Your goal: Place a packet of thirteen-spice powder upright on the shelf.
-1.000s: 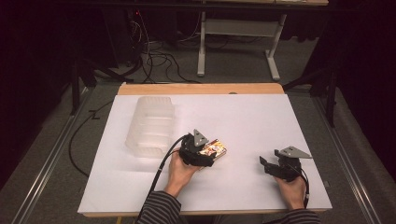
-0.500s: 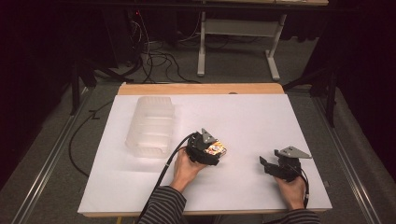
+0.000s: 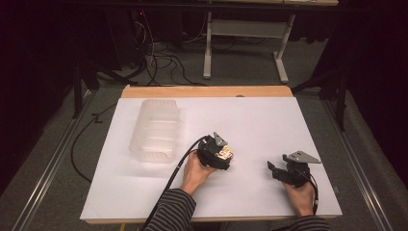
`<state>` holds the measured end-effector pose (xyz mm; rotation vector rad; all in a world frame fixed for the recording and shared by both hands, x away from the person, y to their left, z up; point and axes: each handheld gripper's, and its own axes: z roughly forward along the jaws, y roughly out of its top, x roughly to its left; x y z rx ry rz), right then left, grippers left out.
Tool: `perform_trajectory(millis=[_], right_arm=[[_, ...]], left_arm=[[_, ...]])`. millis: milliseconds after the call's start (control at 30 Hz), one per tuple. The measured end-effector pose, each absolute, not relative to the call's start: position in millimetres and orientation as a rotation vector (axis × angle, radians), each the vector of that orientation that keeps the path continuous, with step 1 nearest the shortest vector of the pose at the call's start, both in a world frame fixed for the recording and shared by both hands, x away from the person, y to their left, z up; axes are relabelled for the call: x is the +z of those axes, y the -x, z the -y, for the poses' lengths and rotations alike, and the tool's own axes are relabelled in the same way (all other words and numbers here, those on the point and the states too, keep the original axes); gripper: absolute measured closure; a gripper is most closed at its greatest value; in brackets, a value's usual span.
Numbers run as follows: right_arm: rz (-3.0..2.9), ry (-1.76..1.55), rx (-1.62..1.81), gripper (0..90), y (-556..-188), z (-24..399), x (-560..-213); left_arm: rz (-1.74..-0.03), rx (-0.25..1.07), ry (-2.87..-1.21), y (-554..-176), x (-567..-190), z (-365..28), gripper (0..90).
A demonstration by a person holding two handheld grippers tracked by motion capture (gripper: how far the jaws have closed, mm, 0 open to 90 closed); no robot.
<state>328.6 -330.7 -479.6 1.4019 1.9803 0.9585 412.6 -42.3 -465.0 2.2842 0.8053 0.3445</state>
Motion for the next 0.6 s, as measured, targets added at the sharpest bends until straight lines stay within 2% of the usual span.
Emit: perform_trajectory(millis=[600], right_arm=[[-1.985, -1.390, 0.949, 30.8, -328.9, 330.4, -479.9]], left_arm=[[-0.780, 0.388, -2.295, -409.4, -464.3, 41.6, 32.2]])
